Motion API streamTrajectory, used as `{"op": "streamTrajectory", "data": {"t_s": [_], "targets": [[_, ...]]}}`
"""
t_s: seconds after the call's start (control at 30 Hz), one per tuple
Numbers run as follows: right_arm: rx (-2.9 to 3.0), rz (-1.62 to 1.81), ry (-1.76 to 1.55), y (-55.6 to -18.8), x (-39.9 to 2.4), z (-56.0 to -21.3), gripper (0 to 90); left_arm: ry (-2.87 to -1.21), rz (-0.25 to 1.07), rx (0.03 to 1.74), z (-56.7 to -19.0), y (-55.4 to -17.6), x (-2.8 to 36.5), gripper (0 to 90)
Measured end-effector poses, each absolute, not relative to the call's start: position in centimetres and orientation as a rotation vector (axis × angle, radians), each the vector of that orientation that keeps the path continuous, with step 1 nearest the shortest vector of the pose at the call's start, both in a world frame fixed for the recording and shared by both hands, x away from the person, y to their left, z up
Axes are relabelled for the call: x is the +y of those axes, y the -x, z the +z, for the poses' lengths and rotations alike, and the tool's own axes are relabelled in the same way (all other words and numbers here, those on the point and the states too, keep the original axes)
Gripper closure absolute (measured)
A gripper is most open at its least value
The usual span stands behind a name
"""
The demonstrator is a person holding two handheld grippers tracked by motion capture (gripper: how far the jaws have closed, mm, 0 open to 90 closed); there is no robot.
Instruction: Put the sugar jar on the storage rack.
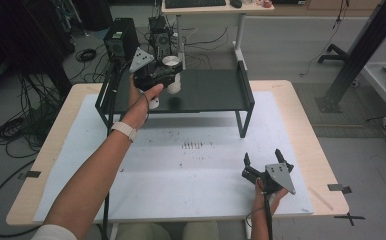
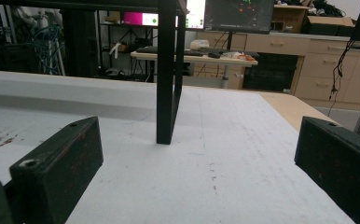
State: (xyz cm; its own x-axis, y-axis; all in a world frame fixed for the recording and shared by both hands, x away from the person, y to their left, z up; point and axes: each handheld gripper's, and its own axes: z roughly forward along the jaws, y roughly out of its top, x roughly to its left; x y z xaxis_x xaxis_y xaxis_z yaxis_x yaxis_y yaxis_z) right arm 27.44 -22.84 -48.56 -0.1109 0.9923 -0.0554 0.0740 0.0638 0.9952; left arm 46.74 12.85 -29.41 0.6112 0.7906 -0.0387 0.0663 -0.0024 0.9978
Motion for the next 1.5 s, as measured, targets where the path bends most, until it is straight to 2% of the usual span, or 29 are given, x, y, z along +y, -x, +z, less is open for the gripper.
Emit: {"op": "streamTrajectory", "data": {"t_s": [0.57, 1.5], "targets": [[1.378, 1.205, -1.164, -27.4, -22.8, -48.6, 0.9, -1.528, 0.668, 0.784, -31.7, -47.6, 11.9, 42.0], [1.382, 1.202, -1.165, -27.5, -22.8, -48.6, 0.9, -1.530, 0.674, 0.769, -31.9, -47.5, 11.9, 42.0]]}}
